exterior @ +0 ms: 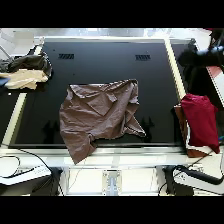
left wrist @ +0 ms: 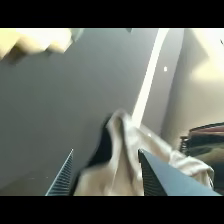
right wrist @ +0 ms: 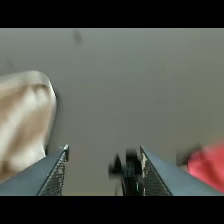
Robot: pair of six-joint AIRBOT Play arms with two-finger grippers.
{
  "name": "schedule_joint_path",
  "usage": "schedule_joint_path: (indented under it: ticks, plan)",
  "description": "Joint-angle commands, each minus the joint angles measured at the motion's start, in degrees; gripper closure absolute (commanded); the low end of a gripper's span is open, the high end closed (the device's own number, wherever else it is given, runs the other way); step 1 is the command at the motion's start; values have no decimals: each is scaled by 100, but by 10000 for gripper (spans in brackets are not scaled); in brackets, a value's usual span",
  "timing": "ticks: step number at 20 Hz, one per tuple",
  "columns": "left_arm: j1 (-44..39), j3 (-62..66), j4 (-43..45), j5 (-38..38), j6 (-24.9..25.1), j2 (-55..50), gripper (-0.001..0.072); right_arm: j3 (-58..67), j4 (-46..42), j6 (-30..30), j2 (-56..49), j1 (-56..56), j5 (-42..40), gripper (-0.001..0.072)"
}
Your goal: Fold the shirts.
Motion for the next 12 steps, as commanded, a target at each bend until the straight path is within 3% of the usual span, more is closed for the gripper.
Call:
schedule_joint_path:
  ticks: [1,2,4,6,12]
  plan:
    - [872,-1878,-109,-179,39,841,265,-1139,4,-151,813,-212,636,225]
    - [890,-2435,-177,-136,149,1040,263,-1515,153,-149,977,-212,485,225]
    - [737,-3228,-177,-341,938,1213,233,-1917,490,-153,1139,-212,317,225]
    - [417,-3689,-92,-452,1266,1187,211,-1954,627,-160,1147,-212,264,225]
    - [-927,-3838,850,-326,1307,1054,200,-1954,638,-227,1152,-212,39,224]
